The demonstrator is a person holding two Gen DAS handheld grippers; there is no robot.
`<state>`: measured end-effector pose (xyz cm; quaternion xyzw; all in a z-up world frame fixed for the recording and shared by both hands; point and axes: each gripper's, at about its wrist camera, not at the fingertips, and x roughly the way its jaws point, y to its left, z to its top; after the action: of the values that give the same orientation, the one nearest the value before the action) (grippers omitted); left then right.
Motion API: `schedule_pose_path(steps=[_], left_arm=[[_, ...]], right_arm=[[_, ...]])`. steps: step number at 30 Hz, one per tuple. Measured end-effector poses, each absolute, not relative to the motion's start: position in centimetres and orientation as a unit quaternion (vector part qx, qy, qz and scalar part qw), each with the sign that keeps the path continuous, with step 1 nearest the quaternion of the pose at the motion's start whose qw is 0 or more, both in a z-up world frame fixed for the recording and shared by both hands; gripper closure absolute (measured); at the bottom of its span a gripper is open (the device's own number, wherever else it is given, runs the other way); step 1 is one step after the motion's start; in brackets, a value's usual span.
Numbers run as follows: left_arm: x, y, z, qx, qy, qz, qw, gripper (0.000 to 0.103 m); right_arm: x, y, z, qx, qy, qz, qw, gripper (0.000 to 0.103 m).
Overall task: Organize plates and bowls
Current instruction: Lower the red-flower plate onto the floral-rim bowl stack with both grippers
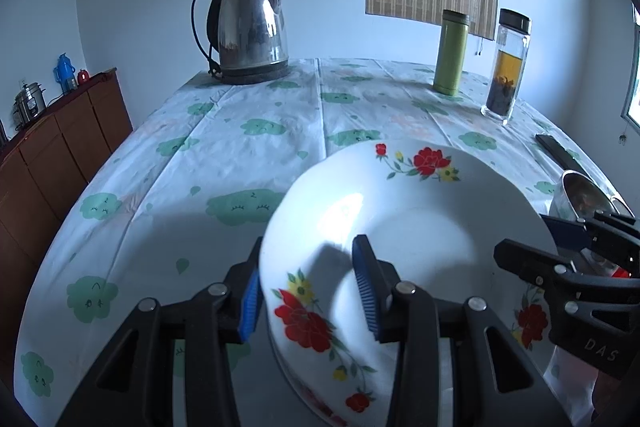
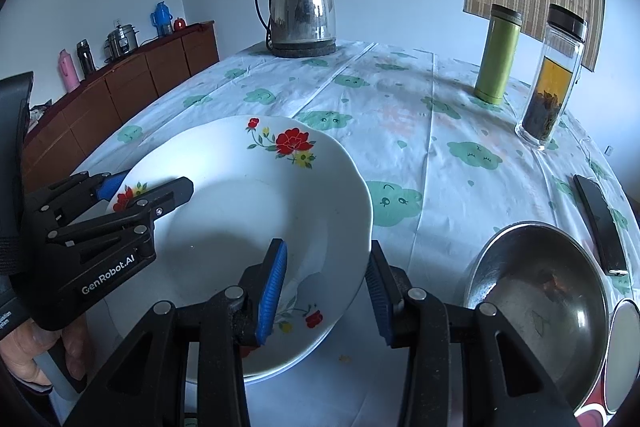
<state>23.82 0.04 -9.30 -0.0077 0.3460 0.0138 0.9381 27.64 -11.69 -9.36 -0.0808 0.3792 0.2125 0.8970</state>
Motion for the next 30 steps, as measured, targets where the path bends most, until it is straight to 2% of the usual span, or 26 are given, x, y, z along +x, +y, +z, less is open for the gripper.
schedule_pose_path(steps=[14,30], left_arm=[[24.5,0.4,-10.1,-0.017,0.378,0.015,0.926,0.063],[24.4,0.5,-10.2,-0.019,0.380,0.016,0.925,0.064]], right_arm=[[27.4,-10.9,-9.8,-0.111,0.379,0.206,0.895,0.061],[27.4,-10.6,-10.0,-0.126,0.378,0.200,0.895,0.061]])
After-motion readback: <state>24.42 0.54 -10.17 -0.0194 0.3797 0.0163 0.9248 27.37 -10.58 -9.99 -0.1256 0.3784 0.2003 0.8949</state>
